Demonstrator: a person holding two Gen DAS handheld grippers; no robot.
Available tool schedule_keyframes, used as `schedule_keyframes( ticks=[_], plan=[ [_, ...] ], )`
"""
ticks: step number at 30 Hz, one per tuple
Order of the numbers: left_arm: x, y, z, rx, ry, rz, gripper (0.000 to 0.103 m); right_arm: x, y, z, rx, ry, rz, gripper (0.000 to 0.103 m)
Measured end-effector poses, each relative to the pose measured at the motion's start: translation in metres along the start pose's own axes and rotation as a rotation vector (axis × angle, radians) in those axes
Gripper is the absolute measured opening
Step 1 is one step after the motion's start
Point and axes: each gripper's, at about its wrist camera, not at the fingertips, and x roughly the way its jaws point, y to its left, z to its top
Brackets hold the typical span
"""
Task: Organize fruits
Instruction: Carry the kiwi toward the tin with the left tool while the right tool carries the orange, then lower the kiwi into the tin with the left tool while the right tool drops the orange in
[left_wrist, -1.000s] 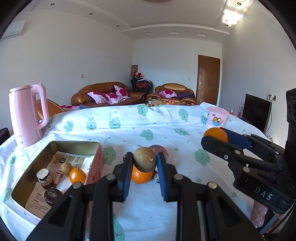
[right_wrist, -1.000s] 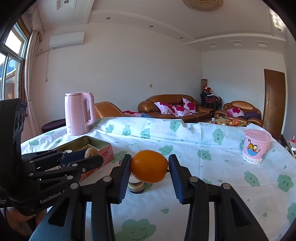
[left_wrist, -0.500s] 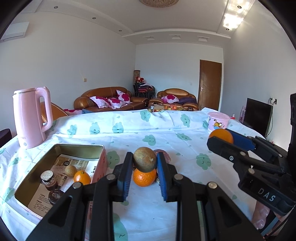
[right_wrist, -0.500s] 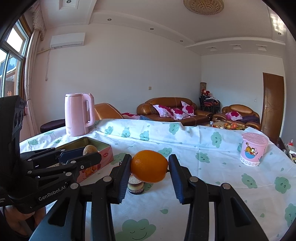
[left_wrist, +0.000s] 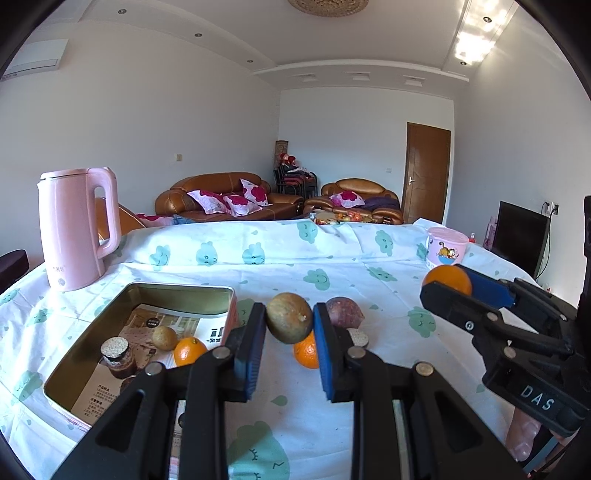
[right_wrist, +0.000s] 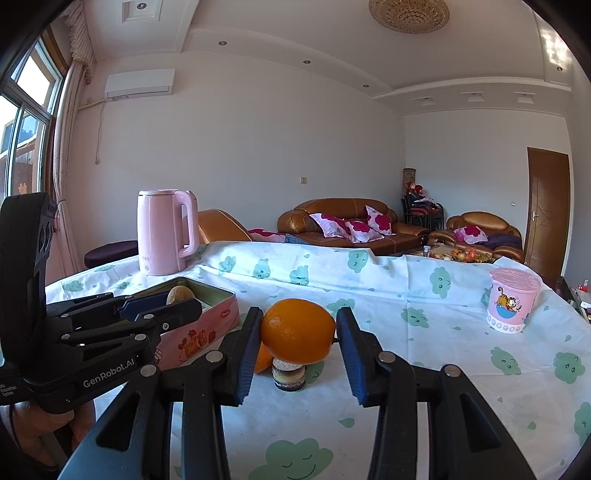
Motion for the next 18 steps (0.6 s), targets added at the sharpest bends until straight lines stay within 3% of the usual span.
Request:
schedule_keyframes(
  ticks=[18],
  plan=[
    [-0.006, 0.062, 0.002, -0.074, 0.023, 0.099, 0.027, 0.032, 0.056, 0.023, -0.064, 0.021, 0.112, 0.044]
  ],
)
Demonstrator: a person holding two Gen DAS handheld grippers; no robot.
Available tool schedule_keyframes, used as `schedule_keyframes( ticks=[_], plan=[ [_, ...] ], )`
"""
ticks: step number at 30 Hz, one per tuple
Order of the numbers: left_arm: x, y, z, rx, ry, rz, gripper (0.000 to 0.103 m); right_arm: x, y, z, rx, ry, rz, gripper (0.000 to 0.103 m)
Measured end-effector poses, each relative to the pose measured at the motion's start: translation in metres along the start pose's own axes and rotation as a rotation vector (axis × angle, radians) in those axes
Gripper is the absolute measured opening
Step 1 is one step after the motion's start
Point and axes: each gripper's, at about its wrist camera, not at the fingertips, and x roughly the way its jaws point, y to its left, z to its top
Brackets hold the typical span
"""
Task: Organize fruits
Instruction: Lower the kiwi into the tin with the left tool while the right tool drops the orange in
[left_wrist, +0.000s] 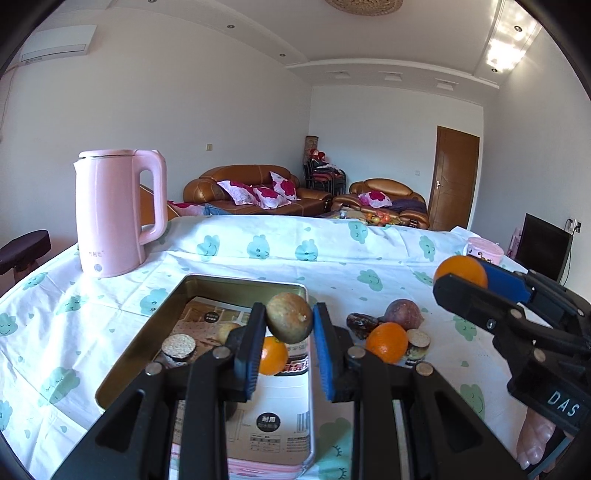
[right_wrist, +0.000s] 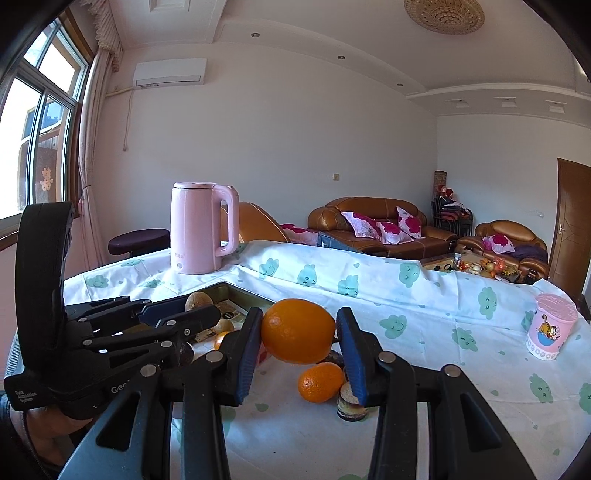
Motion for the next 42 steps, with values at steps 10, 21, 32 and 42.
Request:
schedule_keyframes(
  ticks=[10, 21, 32, 42],
  plan=[
    [0.001, 0.028, 0.002, -0.016, 0.018, 0.068, 0.027, 0.027, 0.034, 0.006, -0.044, 0.032, 0.062, 0.044],
    [0.004, 0.052, 0.0, -0.031, 0.051, 0.119, 0.027, 0.048, 0.057, 0.012, -0.07, 0.059, 0.108, 0.044],
    [0.01, 0.071, -0.001, -0.026, 0.096, 0.156, 0.027, 0.067, 0.068, 0.006, -0.059, 0.11, 0.137, 0.044],
    [0.018, 0.076, -0.004, -0.007, 0.158, 0.152, 0.028, 0.088, 0.078, -0.006, -0.061, 0.202, 0.152, 0.044]
  ],
)
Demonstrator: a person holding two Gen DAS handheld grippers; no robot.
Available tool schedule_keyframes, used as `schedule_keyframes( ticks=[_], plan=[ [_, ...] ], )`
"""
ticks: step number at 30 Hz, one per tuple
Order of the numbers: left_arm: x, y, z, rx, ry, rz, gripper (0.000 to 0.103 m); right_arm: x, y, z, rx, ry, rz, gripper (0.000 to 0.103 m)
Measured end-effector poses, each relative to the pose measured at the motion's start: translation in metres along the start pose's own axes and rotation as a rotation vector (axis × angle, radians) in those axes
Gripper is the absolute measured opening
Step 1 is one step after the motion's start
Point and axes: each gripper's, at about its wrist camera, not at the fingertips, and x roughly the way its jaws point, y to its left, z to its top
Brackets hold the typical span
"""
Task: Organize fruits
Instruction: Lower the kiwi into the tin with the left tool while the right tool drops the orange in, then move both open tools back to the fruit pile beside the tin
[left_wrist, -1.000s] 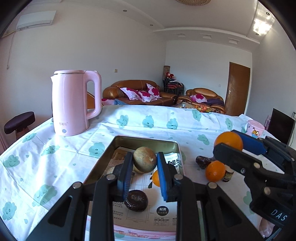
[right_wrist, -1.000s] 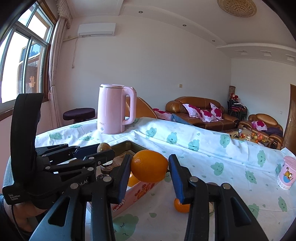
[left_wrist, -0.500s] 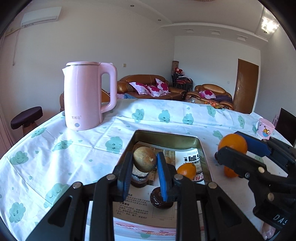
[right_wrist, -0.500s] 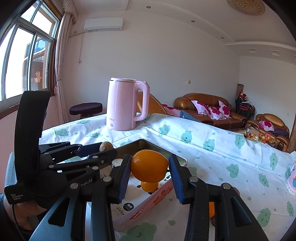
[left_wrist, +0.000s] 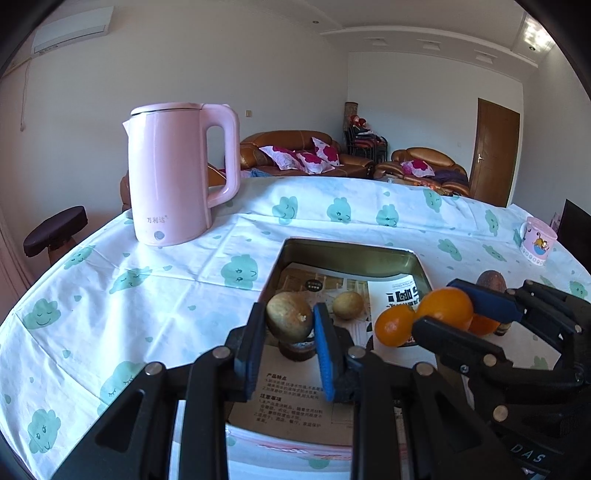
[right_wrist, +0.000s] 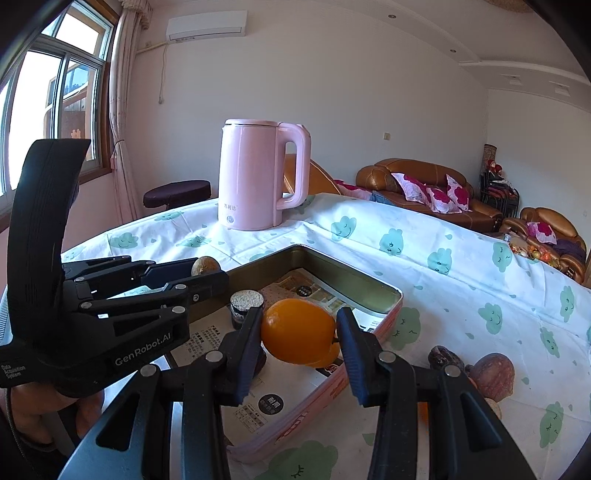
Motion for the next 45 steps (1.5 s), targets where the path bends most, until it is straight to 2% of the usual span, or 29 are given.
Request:
schedule_keyframes(
  ticks=[12, 16, 17, 18, 24, 25, 26, 28, 29, 32, 38, 42, 45],
  plan=[
    [0.013, -0.001, -0.001, 0.016, 0.079, -0.027, 0.029, 0.02, -0.004, -0.001, 0.021, 0.108, 0.013, 0.044],
    [0.012, -0.001, -0.001, 0.014, 0.077, -0.011, 0.041, 0.021, -0.006, -0.001, 0.03, 0.113, 0.016, 0.045],
    [0.012, 0.0, -0.001, 0.008, 0.077, -0.009, 0.041, 0.022, -0.005, -0.001, 0.027, 0.116, 0.021, 0.053],
    [0.013, 0.001, -0.001, 0.004, 0.079, -0.014, 0.041, 0.023, -0.005, -0.001, 0.028, 0.12, 0.02, 0.055],
    [0.01, 0.001, -0.001, 0.003, 0.061, -0.011, 0.051, 0.021, -0.008, -0.002, 0.053, 0.106, 0.01, 0.063],
    [0.009, 0.001, -0.001, -0.001, 0.055, -0.01, 0.056, 0.02, -0.009, -0.002, 0.058, 0.1, 0.006, 0.063],
    [0.008, 0.002, -0.001, -0.007, 0.052, -0.002, 0.066, 0.017, -0.011, -0.002, 0.063, 0.092, 0.002, 0.064],
    [0.006, 0.002, -0.001, -0.017, 0.047, -0.003, 0.076, 0.012, -0.014, -0.003, 0.077, 0.075, -0.003, 0.065],
    [0.006, 0.001, -0.001, -0.019, 0.045, -0.015, 0.078, 0.008, -0.017, -0.004, 0.086, 0.067, -0.003, 0.066],
    [0.003, -0.01, -0.001, 0.003, 0.039, -0.027, 0.078, -0.002, -0.024, -0.006, 0.102, 0.04, -0.029, 0.07],
    [0.002, -0.029, -0.001, 0.048, 0.032, -0.021, 0.078, -0.02, -0.044, -0.013, 0.126, 0.011, -0.089, 0.071],
    [0.001, -0.035, -0.001, 0.062, 0.032, -0.012, 0.078, -0.028, -0.057, -0.017, 0.163, 0.001, -0.093, 0.071],
    [-0.003, -0.039, 0.001, 0.072, 0.022, -0.006, 0.082, -0.032, -0.06, -0.018, 0.163, -0.008, -0.103, 0.071]
  ],
)
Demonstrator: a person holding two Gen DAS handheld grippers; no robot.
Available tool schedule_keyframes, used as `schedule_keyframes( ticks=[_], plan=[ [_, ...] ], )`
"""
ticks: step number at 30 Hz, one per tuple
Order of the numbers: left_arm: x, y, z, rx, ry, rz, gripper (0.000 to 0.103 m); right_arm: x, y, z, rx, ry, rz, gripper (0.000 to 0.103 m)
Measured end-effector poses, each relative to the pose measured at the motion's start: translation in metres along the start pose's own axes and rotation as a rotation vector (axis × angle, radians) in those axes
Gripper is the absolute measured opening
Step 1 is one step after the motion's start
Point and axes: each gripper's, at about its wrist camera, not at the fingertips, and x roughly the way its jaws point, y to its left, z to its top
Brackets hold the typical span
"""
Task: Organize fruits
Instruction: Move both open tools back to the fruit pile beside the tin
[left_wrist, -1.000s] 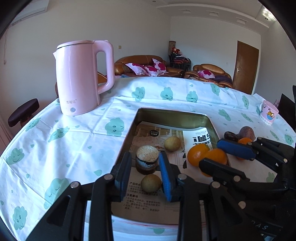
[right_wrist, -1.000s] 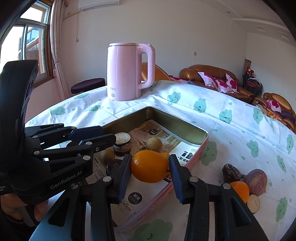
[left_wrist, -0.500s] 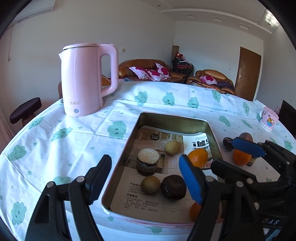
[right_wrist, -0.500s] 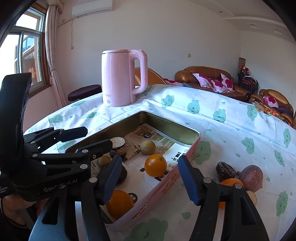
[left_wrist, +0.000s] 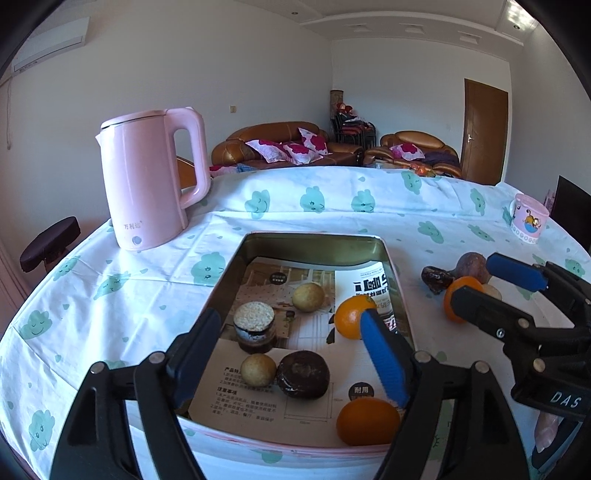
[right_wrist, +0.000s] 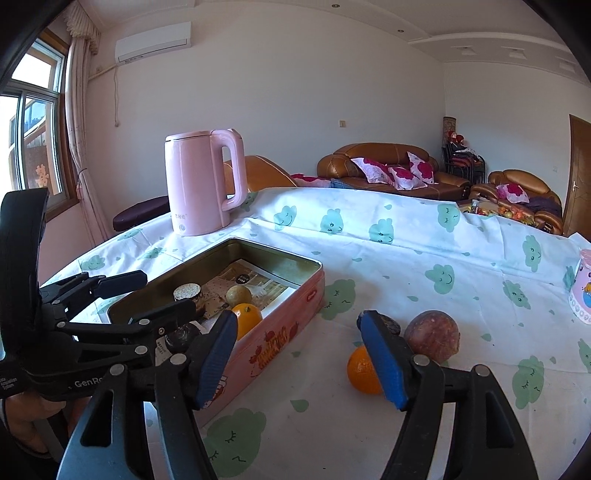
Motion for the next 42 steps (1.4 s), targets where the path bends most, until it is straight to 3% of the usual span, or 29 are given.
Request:
schedule_keyframes(
  ticks=[4, 16, 22, 29, 35, 40, 41, 42],
  plan=[
    [-0.005, -0.008, 0.003, 0.019, -0.025, 0.01, 0.095, -0.007, -0.004, -0.002, -0.011, -0.009, -0.014, 0.071],
    [-0.002, -0.042, 0.006, 0.075, -0.03, -0.024, 0.097, -0.033, -0.063, -0.011, 0.07, -0.011, -0.124, 0.071],
    [0.001, -0.051, 0.015, 0.076, -0.047, -0.028, 0.098, -0.036, -0.09, -0.017, 0.139, 0.037, -0.163, 0.071],
    [0.004, -0.058, 0.021, 0.074, -0.053, -0.049, 0.099, -0.017, -0.082, -0.017, 0.101, 0.132, -0.156, 0.071],
    [0.004, -0.063, 0.022, 0.073, -0.049, -0.076, 0.099, 0.01, -0.075, -0.021, 0.06, 0.259, -0.139, 0.059],
    [0.008, -0.07, 0.021, 0.086, -0.031, -0.103, 0.1, 0.02, -0.076, -0.018, 0.048, 0.282, -0.125, 0.058],
    [0.009, -0.072, 0.021, 0.09, -0.028, -0.106, 0.1, 0.022, -0.078, -0.018, 0.058, 0.29, -0.113, 0.056],
    [0.009, -0.073, 0.02, 0.095, -0.026, -0.109, 0.1, 0.024, -0.08, -0.019, 0.068, 0.302, -0.101, 0.045]
  ],
)
